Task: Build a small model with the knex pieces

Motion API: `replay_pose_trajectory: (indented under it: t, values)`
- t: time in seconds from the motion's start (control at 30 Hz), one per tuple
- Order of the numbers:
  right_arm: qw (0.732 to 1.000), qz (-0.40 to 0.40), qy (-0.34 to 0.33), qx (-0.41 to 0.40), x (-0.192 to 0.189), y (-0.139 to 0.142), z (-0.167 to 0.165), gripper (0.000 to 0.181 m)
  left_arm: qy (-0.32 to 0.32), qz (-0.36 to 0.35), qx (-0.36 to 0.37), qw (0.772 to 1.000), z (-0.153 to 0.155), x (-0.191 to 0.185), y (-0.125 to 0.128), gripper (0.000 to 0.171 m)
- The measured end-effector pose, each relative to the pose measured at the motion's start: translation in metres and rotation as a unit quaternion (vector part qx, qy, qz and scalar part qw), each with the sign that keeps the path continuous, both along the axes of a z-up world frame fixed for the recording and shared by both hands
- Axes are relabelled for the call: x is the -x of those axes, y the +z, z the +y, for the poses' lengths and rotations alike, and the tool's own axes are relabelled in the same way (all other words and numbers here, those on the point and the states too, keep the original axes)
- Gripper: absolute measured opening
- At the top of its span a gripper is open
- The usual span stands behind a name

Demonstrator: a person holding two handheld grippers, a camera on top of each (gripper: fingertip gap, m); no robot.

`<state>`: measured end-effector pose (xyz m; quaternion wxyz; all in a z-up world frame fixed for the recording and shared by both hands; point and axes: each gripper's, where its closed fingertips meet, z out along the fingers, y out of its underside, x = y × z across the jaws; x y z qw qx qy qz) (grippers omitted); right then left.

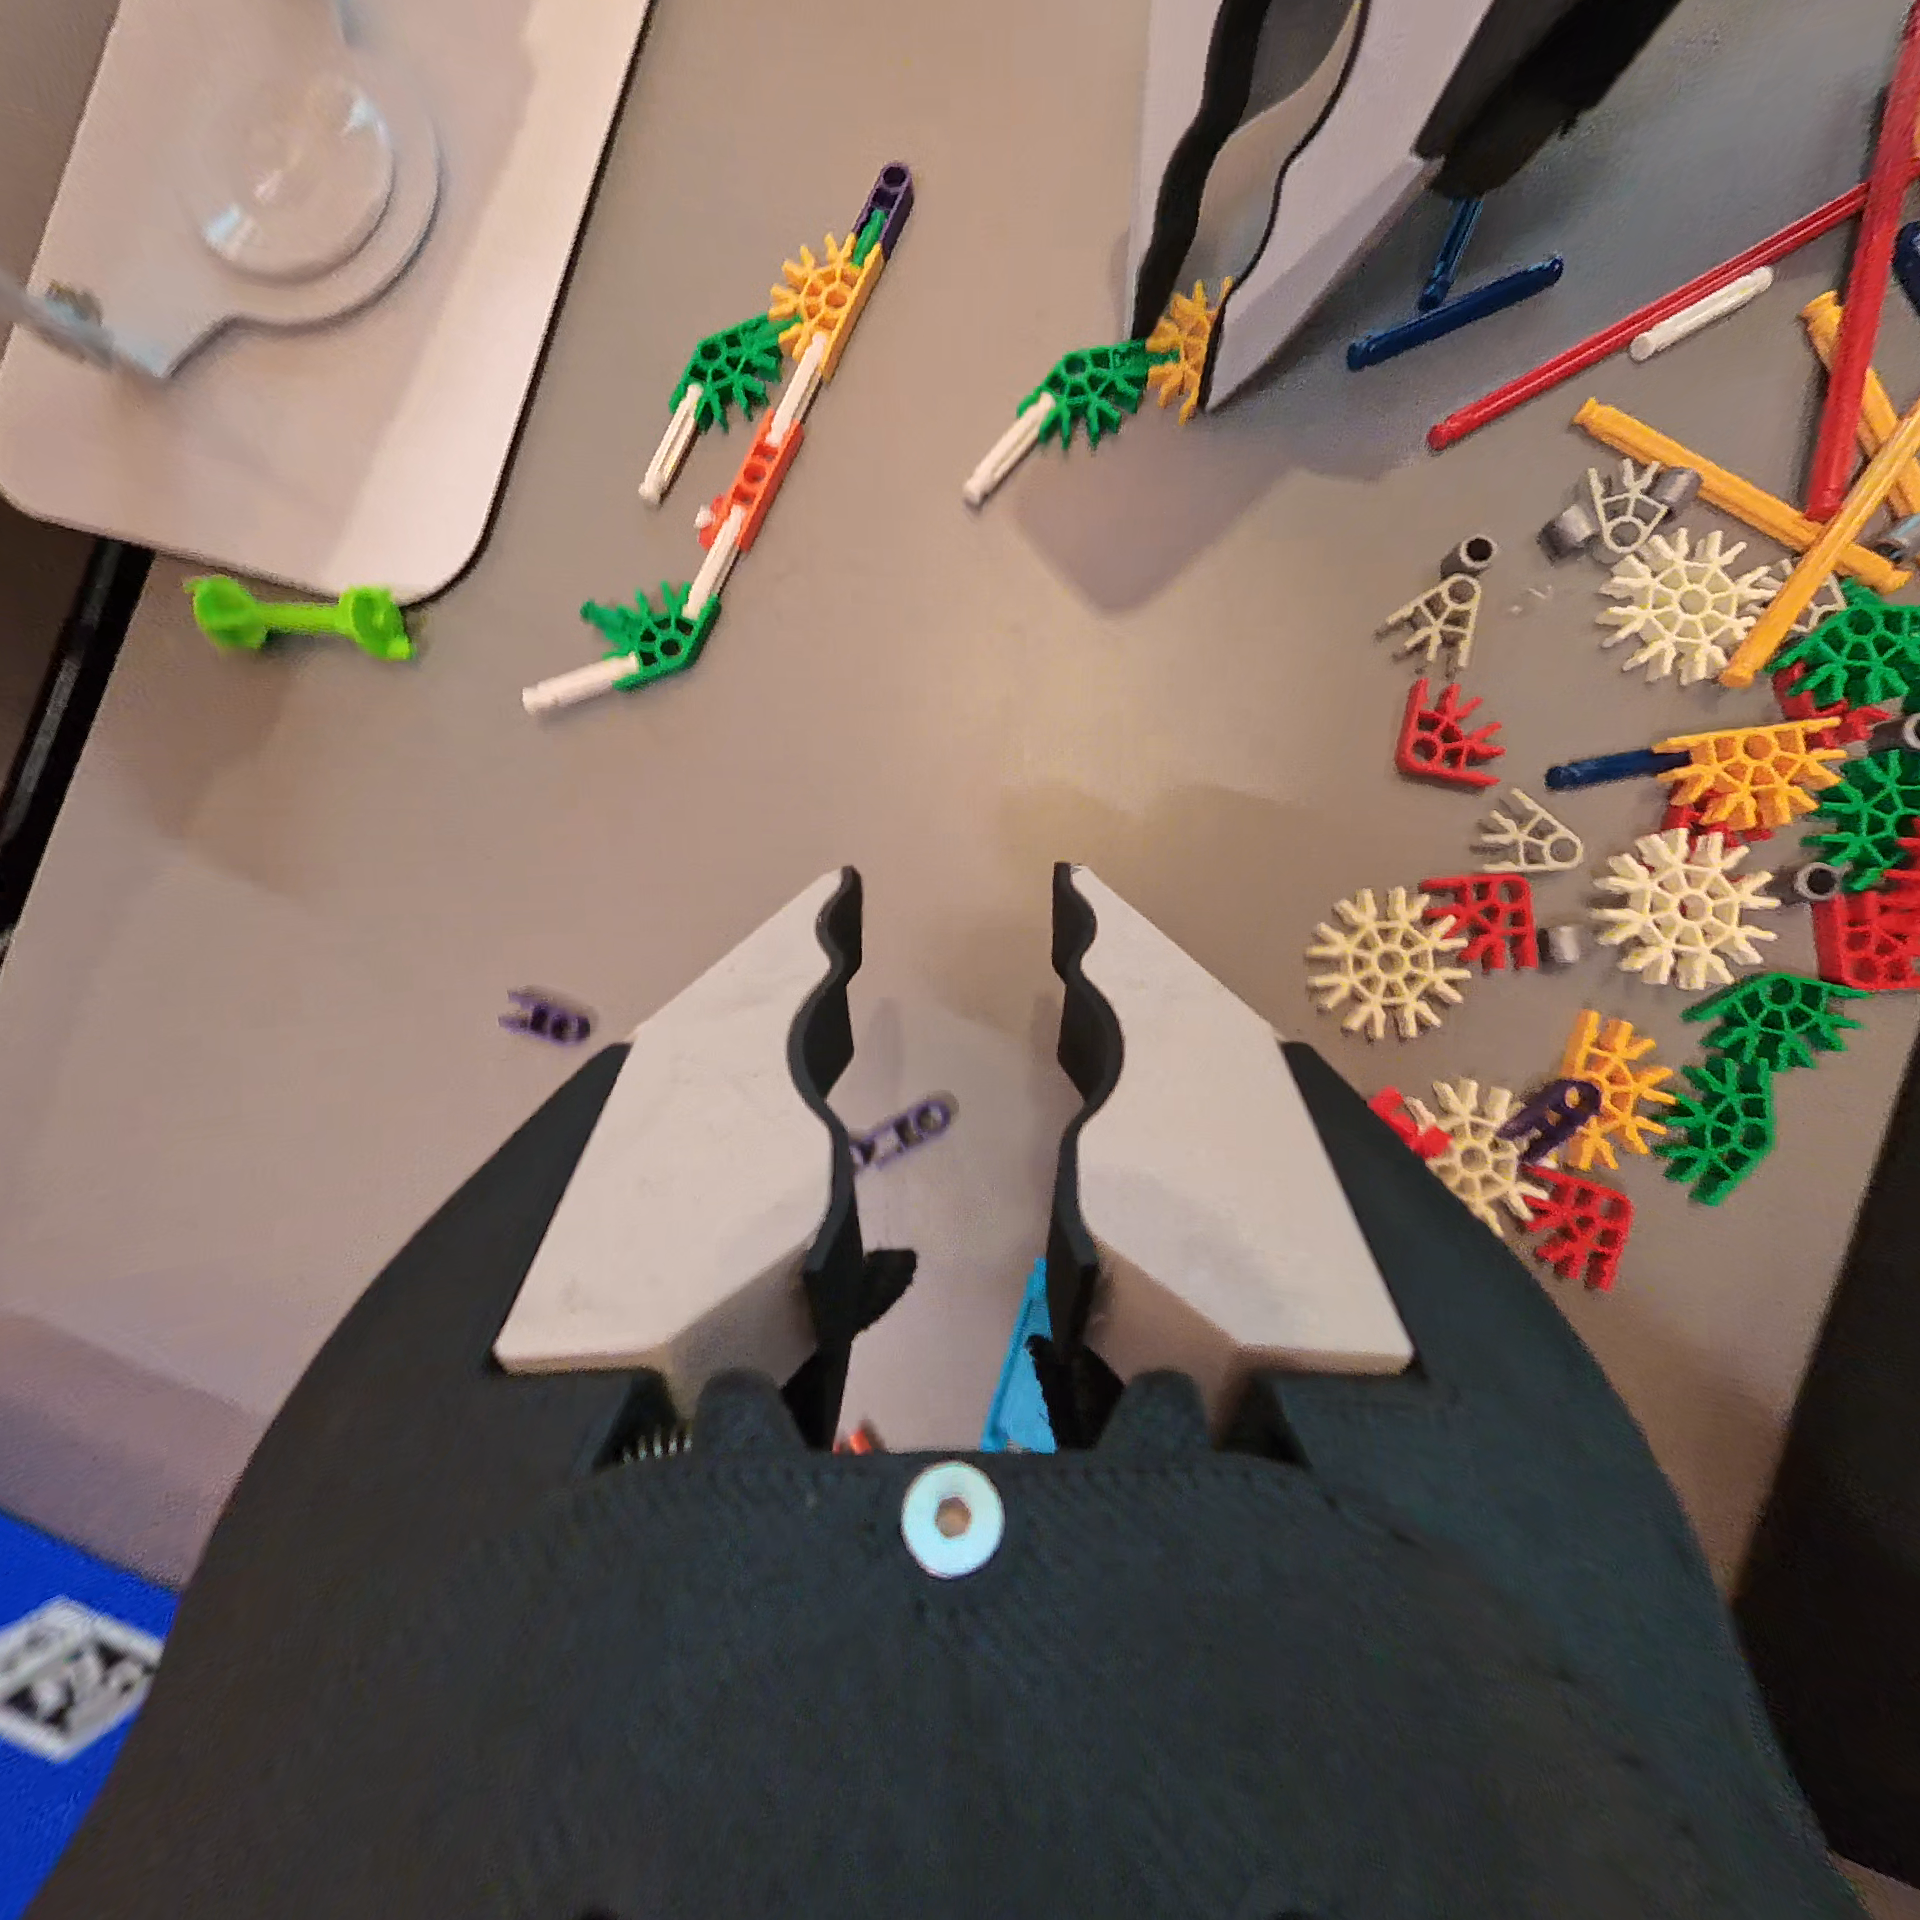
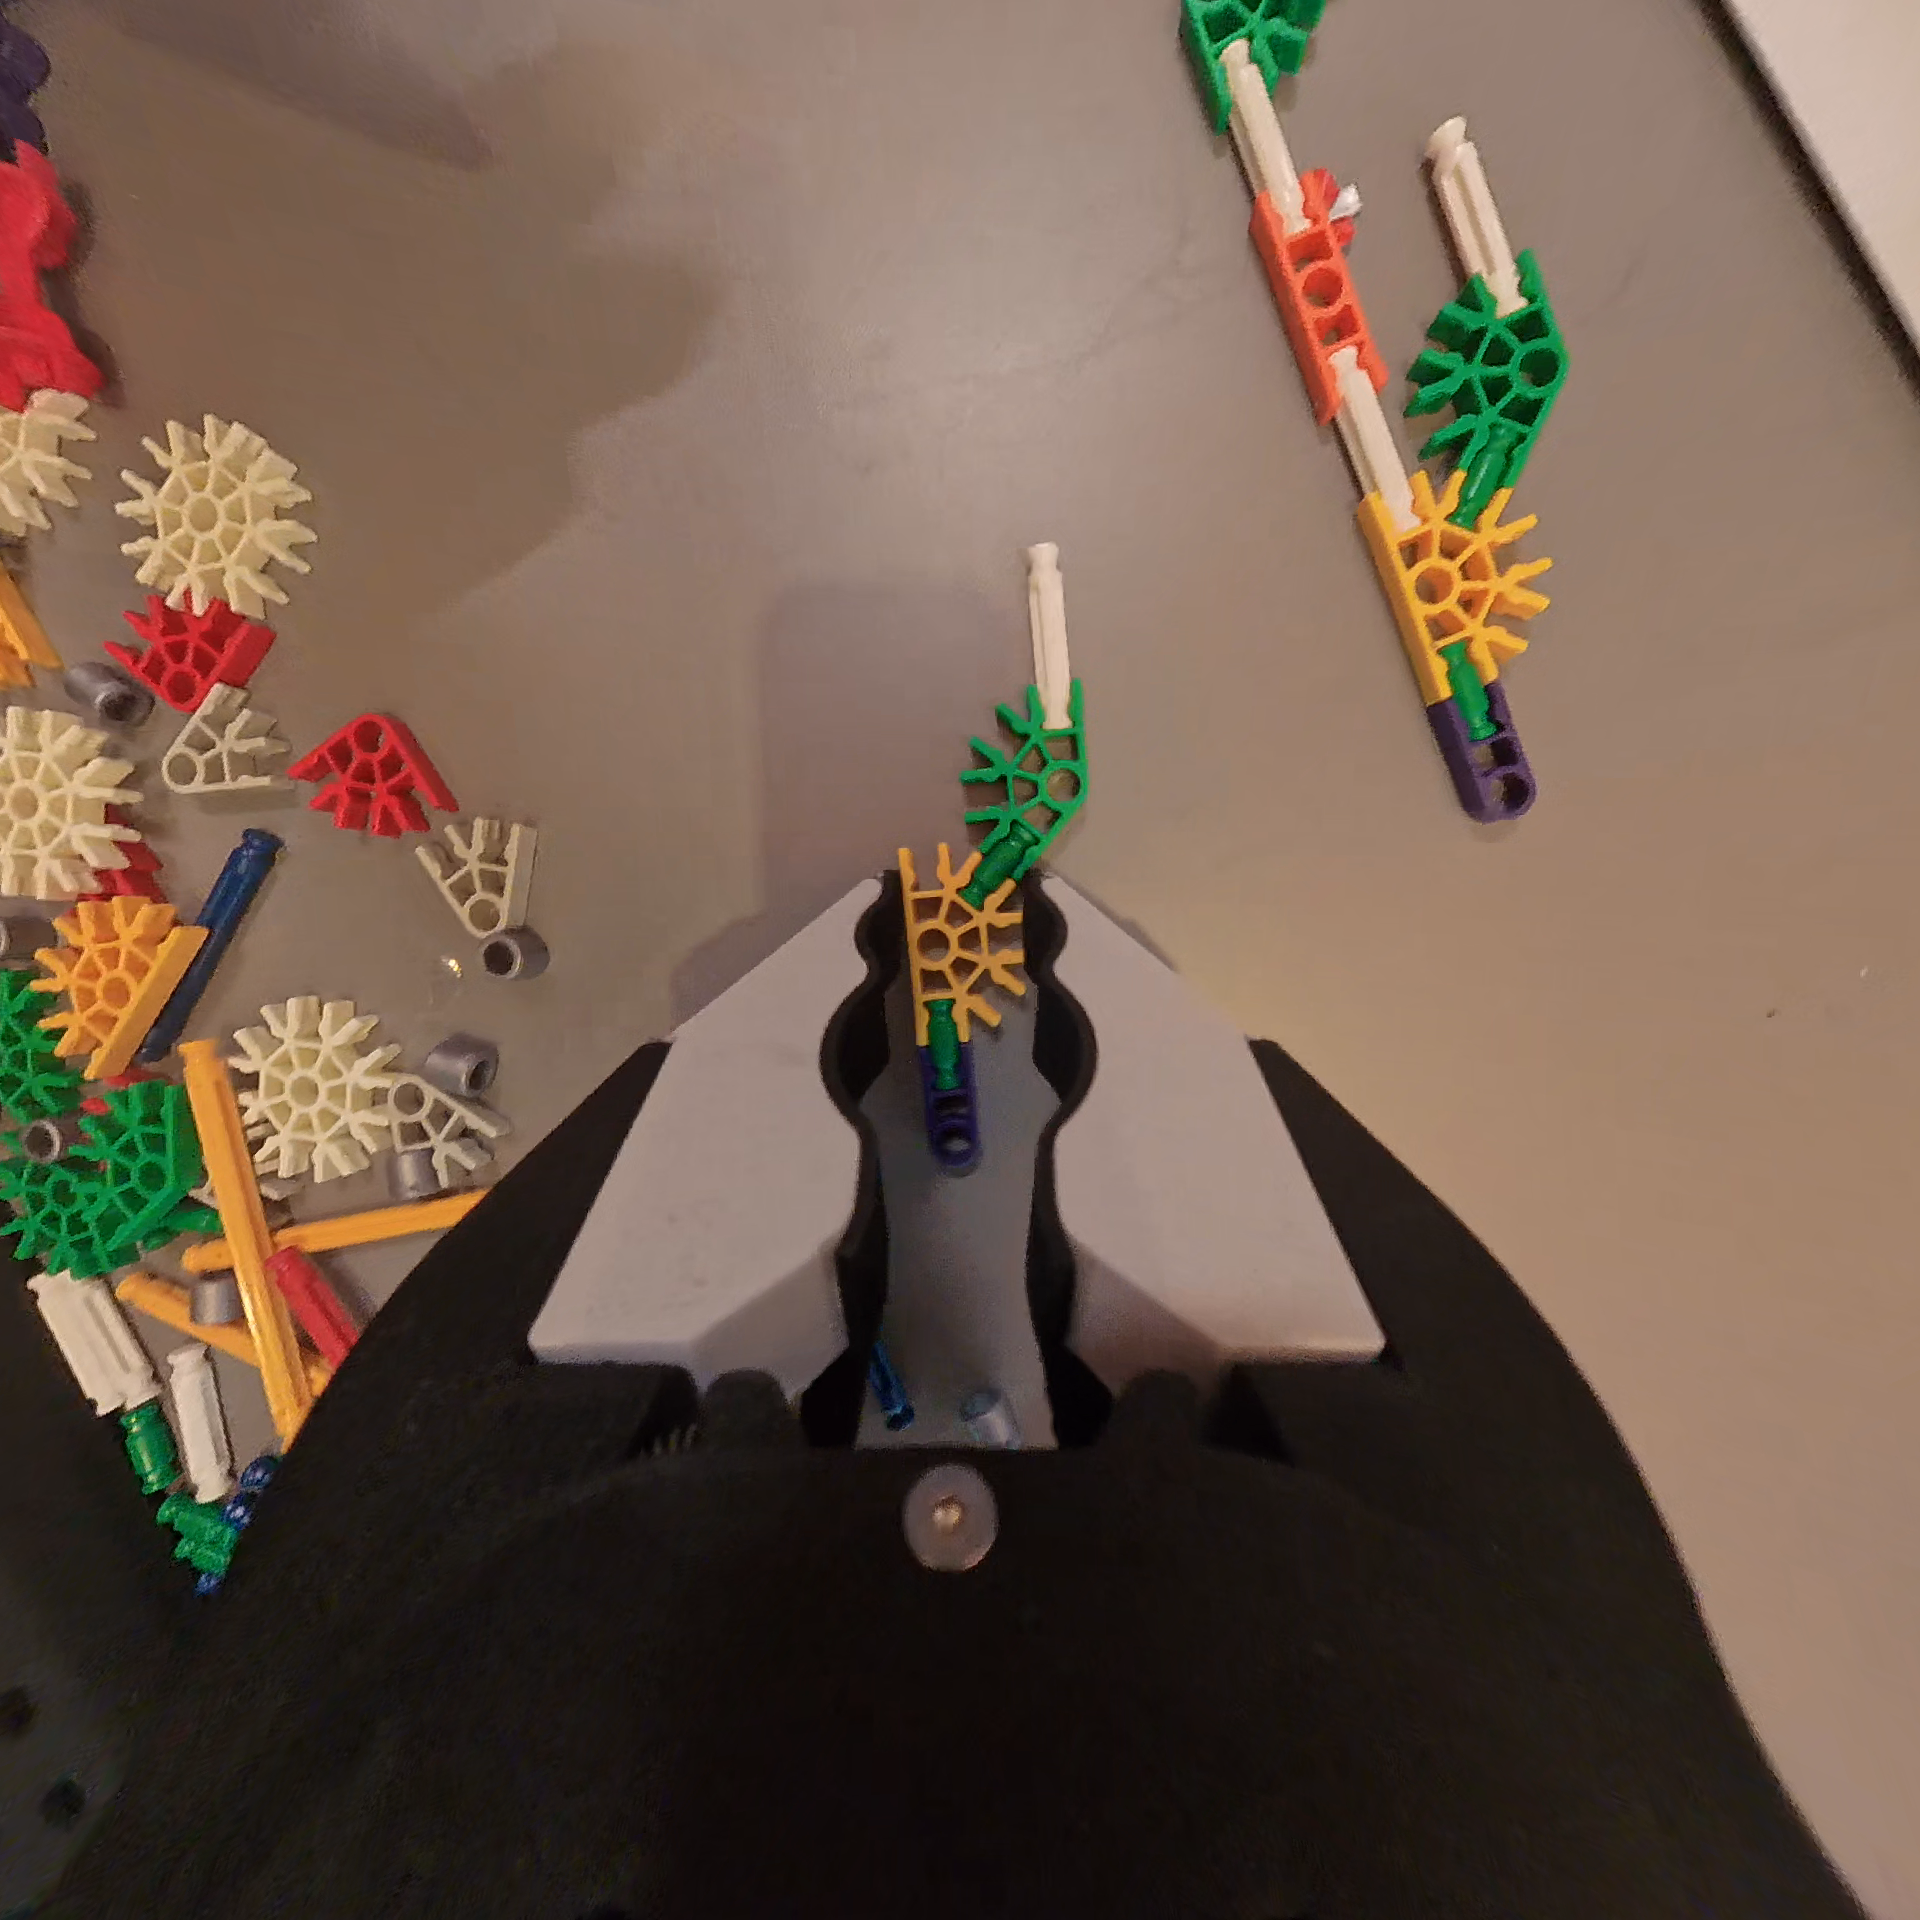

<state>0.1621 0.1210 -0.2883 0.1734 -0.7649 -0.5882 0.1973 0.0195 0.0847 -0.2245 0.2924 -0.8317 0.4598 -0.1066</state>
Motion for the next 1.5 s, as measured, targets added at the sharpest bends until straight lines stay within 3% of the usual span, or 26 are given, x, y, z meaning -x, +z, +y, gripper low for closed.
replay_pose_trajectory:
  t: [0.3,0.4,0.6,0.73,0.9,1.23,1.5]
  values:
    - [0.999,0.017,0.046,0.008,0.031,0.001,0.007,0.021,0.074,-0.023,0.006,0.997,-0.034,0.029,-0.004,0.033]
    - [0.997,0.058,0.034,0.035,0.032,0.022,0.011,0.031,0.085,-0.023,0.005,0.996,-0.036,0.034,-0.001,0.033]
    - [0.996,0.086,-0.004,0.026,-0.028,0.065,0.015,0.03,0.074,-0.028,0.001,0.997,-0.042,0.026,0.006,0.034]
    - [0.998,0.051,-0.022,0.013,-0.072,0.06,-0.003,0.034,0.062,-0.044,0.012,0.997,-0.046,0.013,0.001,0.034]
    - [0.998,0.05,-0.033,0.022,-0.087,0.053,-0.04,0.034,0.036,-0.047,0.037,0.998,-0.053,-0.005,-0.011,0.034]
    - [0.996,0.072,-0.029,0.044,-0.073,0.047,-0.086,0.036,-0.001,-0.061,0.078,0.995,-0.078,-0.032,-0.028,0.036]
    - [0.996,0.073,-0.022,0.041,-0.059,0.046,-0.095,0.037,0.01,-0.065,0.088,0.994,-0.096,-0.024,-0.034,0.038]
